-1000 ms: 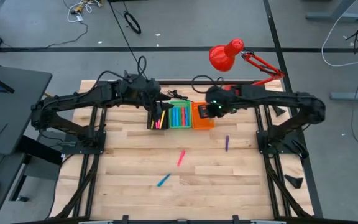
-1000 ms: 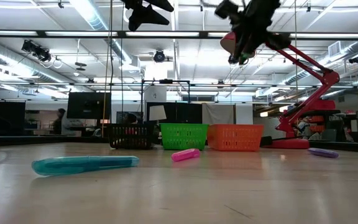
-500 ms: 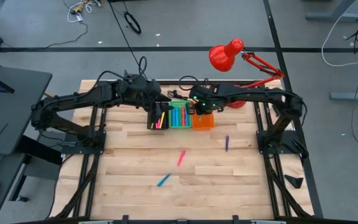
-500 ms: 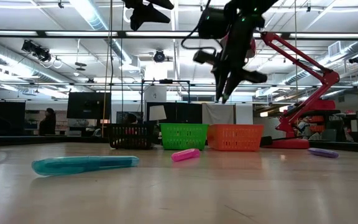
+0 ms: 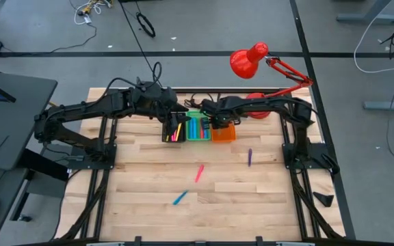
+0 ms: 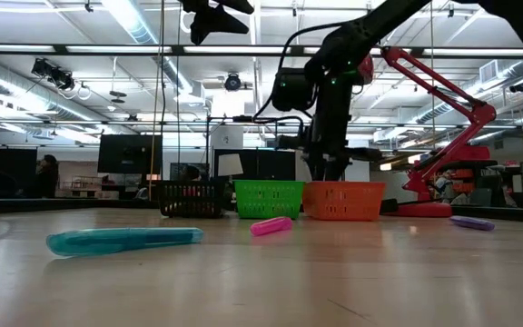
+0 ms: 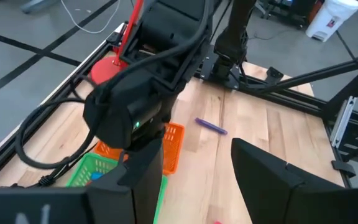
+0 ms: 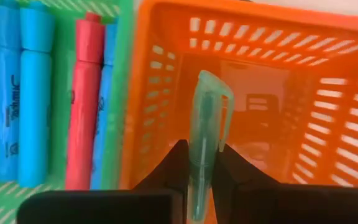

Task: Pick & Place Markers
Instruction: Put the small green pen into the orange bin, then put the small blue pen into the orange bin

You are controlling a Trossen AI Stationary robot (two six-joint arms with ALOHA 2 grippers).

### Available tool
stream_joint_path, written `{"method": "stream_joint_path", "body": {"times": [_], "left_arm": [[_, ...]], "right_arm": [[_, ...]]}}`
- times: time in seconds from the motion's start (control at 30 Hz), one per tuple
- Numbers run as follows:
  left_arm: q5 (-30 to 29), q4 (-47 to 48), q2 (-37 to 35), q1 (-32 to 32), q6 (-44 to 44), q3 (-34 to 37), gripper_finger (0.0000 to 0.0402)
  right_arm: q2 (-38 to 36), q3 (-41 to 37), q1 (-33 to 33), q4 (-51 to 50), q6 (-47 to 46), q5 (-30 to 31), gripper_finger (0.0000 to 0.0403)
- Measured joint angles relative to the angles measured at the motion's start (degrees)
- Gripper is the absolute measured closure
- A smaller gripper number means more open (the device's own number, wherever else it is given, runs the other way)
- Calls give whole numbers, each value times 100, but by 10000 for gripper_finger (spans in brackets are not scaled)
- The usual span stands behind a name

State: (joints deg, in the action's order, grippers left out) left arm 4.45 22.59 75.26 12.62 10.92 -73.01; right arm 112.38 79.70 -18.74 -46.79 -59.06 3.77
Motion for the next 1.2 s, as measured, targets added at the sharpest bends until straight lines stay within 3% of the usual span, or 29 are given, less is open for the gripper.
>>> {"method": "stream_joint_path", "body": {"times": [0.2,0.57,0.9,1.2], "left_arm": [[377,1,0,0,0,0,207],[401,4,2,0,21,0,207],[401,653,9,-185,662,0,207],[-436,1078,11,-828,1633,0,207]], "right_arm": [[74,0,28,56,-11,-126,330],[53,-1,28,12,154,-228,250],[-643,0,56,-141,753,-232,256],[-1607,0,543,-65,1801,-386,259]]}}
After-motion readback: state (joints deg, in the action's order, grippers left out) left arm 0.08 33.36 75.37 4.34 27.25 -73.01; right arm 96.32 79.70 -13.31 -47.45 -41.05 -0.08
